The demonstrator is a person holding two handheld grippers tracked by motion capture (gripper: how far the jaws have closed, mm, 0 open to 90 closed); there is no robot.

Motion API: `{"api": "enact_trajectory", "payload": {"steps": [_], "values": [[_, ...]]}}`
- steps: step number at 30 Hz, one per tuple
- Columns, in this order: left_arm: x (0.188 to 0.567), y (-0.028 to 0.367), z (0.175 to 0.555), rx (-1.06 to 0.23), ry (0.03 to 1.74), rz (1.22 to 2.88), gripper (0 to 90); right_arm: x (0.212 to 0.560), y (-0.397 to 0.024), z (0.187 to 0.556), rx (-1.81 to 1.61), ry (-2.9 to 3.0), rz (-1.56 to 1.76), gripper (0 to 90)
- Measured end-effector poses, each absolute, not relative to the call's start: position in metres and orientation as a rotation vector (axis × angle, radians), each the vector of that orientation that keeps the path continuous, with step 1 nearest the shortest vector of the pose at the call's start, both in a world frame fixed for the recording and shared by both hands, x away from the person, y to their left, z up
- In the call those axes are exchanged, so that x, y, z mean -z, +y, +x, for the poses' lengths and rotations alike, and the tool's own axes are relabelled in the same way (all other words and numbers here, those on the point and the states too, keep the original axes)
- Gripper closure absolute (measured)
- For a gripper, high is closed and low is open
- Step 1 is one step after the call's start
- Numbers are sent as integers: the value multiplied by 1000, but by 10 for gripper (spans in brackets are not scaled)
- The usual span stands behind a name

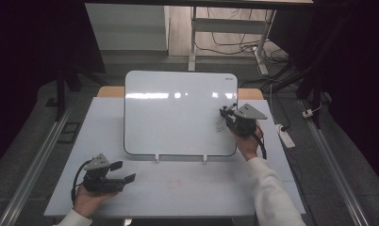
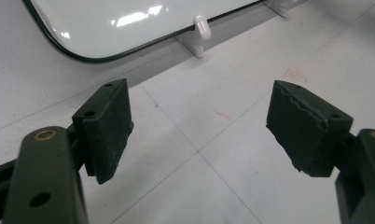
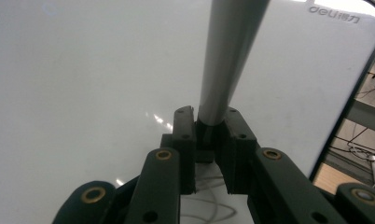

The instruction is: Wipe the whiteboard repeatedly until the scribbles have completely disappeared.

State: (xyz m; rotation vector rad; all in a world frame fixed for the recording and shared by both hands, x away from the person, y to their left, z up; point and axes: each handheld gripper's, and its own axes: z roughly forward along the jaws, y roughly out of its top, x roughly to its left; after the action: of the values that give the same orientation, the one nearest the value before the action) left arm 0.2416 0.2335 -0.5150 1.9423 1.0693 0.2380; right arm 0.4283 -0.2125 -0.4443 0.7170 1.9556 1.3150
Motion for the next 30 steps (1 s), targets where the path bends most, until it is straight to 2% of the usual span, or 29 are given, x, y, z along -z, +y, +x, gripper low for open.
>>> {"api": "enact_trajectory", "payload": {"steps": [4,9,13,18,22,27,30], "values": [[516,232,242,-234,1068,1952,229,436,-231,441,-1398,1868,861,778],[515,233,243,-232,1069,1946,230,444,-208,426,-1293,2021,680,778],[515,232,241,-234,1065,1948,230,435,-229,439,-1360,1904,851,778],[515,232,242,-233,1066,1949,230,442,-221,426,-1285,2016,728,778],[515,231,241,-233,1061,1952,229,437,-242,435,-1364,1898,887,778],[515,231,243,-233,1066,1952,229,444,-213,425,-1302,2003,732,778],[515,231,241,-233,1065,1952,229,438,-221,434,-1336,1925,810,778]]}}
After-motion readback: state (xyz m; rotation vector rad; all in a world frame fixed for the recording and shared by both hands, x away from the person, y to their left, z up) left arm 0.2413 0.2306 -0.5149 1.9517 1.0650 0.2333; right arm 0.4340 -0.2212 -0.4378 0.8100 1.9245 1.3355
